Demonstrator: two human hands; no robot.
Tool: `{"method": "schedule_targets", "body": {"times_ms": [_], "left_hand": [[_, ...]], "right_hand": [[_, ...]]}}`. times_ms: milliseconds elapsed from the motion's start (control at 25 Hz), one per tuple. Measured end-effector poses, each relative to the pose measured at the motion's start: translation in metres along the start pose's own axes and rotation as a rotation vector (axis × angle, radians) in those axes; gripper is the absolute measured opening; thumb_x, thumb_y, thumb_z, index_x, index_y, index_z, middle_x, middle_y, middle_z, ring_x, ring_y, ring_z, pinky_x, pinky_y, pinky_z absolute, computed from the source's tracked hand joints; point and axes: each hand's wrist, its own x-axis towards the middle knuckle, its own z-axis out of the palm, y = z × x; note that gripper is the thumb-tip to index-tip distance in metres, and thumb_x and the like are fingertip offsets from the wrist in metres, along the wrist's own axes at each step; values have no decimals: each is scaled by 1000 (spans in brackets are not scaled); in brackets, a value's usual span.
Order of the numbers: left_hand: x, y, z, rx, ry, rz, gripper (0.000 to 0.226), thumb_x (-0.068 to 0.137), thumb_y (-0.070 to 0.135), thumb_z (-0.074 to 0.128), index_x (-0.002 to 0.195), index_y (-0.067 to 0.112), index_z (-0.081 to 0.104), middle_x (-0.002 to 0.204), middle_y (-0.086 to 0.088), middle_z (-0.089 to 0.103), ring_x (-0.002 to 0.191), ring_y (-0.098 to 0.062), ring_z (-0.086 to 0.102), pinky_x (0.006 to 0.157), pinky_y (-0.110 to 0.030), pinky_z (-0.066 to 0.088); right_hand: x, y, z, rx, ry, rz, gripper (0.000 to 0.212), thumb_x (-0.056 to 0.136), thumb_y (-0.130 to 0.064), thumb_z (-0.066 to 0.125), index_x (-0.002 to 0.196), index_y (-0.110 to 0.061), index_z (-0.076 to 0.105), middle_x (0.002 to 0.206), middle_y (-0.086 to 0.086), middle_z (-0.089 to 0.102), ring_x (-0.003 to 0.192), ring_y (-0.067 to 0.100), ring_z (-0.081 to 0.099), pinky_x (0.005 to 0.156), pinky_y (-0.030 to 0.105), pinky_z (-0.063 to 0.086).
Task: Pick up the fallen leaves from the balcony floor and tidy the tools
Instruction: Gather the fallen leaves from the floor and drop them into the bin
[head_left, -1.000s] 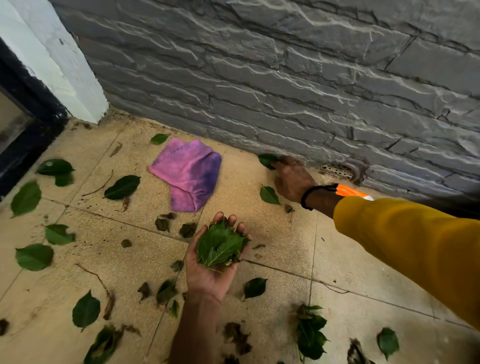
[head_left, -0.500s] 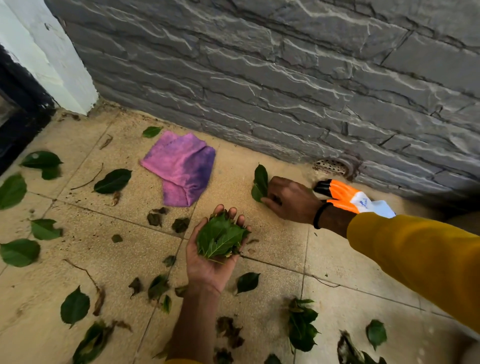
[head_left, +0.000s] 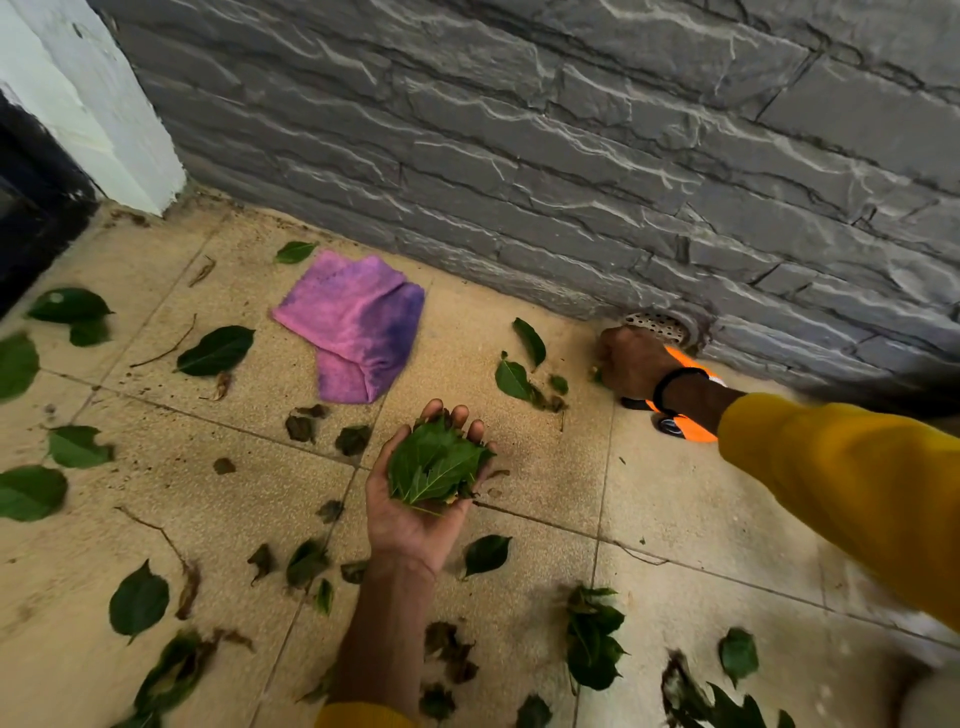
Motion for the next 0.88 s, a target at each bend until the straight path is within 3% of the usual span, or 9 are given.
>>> {"method": "schedule_targets", "body": {"times_ms": [160,320,400,520,600,680,760,880], "left_hand": [[0,-4,5,10,-16,-10,39,101,35,49,125,10,65,130,-16,60,124,-34,50,118,-56,29],[2,-4,4,2,-24,-5,39,101,35,49,126,10,65,131,-16,59,123,-34,50,118,-55,30],[3,-5,3,-1,-27,-9,39,101,35,48,128,10,63,131,-17,59,124,-34,49,118,-55,30],[4,-4,2,-11,-33,-13,40,101,34,48,129,10,62,131,-17,58,126,-35,47,119,-55,28],[4,-4,1,-17,-31,-15,40,101,35,49,130,11,62,133,-17,58,127,-34,47,119,-55,27],[3,-3,1,-22,-25,-15,41,101,35,49,131,11,62,134,-17,57,126,-35,48,119,-55,27],[2,-1,2,-23,-30,-9,41,100,35,49,131,10,62,133,-18,57,124,-35,49,119,-55,27],[1,1,1,-22,-22,-5,42,100,35,49,130,9,62,131,-18,58,121,-35,50,118,-56,27]], "right_hand": [[-6,-11,4,35,-28,-15,31,81,-21,66,110,-11,60,115,19,59,106,37,56,77,31,42],[-17,-29,4,237,-15,41,23,79,-13,66,103,-12,67,110,11,65,103,32,61,79,35,51],[-20,-40,2,466,-60,147,19,82,-5,64,97,-13,71,104,9,71,95,27,67,84,41,59],[-23,-54,-11,1032,-140,264,15,93,10,56,99,1,67,99,25,72,75,28,72,75,43,62],[-17,-50,-17,932,-35,229,13,94,6,56,97,-3,65,97,25,71,70,27,70,70,42,63],[-12,-44,-19,547,29,179,8,89,-6,57,91,-10,64,92,20,72,75,30,69,70,43,61],[-16,-45,-12,296,-20,177,15,82,-17,56,95,-13,63,91,14,70,81,31,68,71,40,59],[-26,-63,3,362,-44,57,11,88,-19,57,97,-18,62,89,7,68,85,28,66,72,39,57]]}}
